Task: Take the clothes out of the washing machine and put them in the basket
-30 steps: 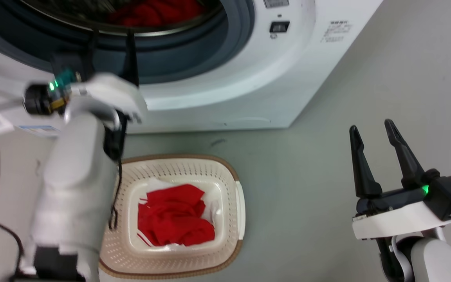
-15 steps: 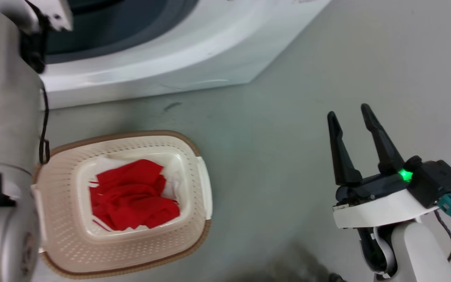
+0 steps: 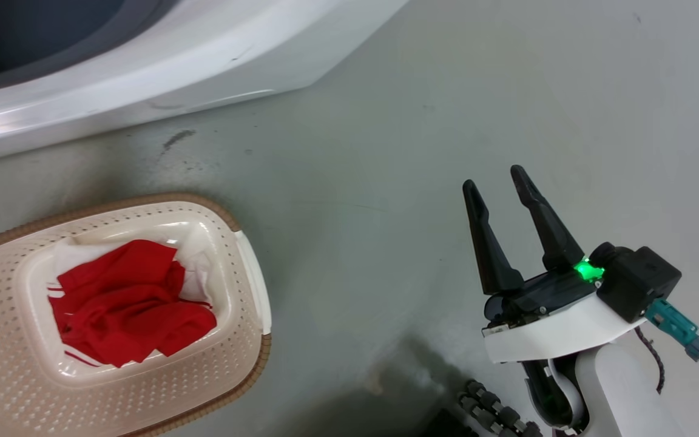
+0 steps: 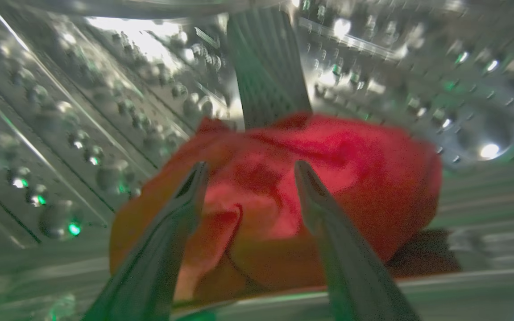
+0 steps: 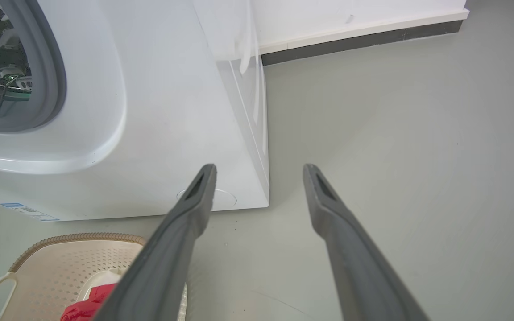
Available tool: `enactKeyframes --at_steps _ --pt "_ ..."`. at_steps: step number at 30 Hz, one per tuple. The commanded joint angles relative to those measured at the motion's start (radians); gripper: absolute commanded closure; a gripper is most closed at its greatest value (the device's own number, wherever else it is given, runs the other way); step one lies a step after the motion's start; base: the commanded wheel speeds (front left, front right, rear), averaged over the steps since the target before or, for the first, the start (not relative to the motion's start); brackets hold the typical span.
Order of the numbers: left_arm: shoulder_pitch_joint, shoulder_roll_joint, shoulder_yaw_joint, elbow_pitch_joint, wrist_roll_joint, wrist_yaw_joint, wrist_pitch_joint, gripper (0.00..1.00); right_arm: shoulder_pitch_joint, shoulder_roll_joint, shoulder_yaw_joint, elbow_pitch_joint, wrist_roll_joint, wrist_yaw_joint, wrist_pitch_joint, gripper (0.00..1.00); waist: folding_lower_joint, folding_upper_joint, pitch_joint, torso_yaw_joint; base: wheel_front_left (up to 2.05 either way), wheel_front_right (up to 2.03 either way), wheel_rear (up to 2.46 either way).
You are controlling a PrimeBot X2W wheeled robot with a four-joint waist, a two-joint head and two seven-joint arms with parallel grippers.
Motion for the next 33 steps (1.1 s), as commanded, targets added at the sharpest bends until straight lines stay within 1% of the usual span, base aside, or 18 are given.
enactKeyframes --at_steps 1,5,10,11,12,17,20,27,33 --pt "-0.01 0.006 -0.005 0.008 0.005 -0.004 0.019 0.0 -0.001 0.002 0.004 -0.005 0.005 0.0 -0.006 0.0 -0.0002 -0.0001 0.013 -0.014 0.0 0.0 0.0" --pt "-0.013 0.028 -0.009 0.034 -0.003 -0.006 0.122 0.0 0.01 0.002 0.018 -0.011 0.014 0.0 -0.006 0.0 -0.0002 -0.0001 0.016 -0.026 0.0 0.0 0.0" --pt "-0.012 0.037 -0.025 0.051 0.002 0.002 0.228 0.0 0.017 0.002 0.027 -0.021 0.017 0.0 -0.005 0.0 -0.0002 -0.0001 0.022 -0.034 0.0 0.0 0.0" --pt "-0.012 0.036 -0.026 0.052 0.0 0.005 0.237 0.42 0.018 0.002 0.028 -0.022 0.017 0.0 -0.005 0.0 -0.0002 -0.0001 0.023 -0.035 0.0 0.0 0.0" --pt "-0.014 0.036 -0.027 0.051 -0.002 0.006 0.243 1.0 0.02 0.002 0.03 -0.023 0.018 0.0 -0.005 0.0 -0.0002 -0.0001 0.022 -0.036 0.0 0.0 0.0" --pt "-0.026 0.043 -0.044 0.003 0.01 0.035 0.192 1.0 0.024 0.002 0.037 -0.022 0.025 0.0 -0.005 0.0 -0.0002 -0.0001 0.019 -0.037 0.0 0.0 0.0" --pt "-0.009 0.044 -0.045 -0.026 0.006 0.054 0.134 1.0 0.02 0.002 0.037 -0.02 0.027 0.0 -0.005 0.0 -0.0002 -0.0001 0.009 -0.035 0.0 0.0 0.0" --pt "0.058 0.028 -0.036 -0.1 -0.015 0.085 -0.064 1.0 0.004 0.002 0.018 -0.014 0.016 0.0 -0.005 0.0 -0.0002 -0.0001 -0.03 -0.01 0.0 0.0 0.0" --pt "0.156 -0.007 -0.029 -0.132 -0.04 0.092 -0.26 1.0 0.011 0.002 -0.005 -0.001 0.0 0.0 -0.004 0.0 -0.0002 -0.0001 -0.112 0.029 0.0 0.0 0.0"
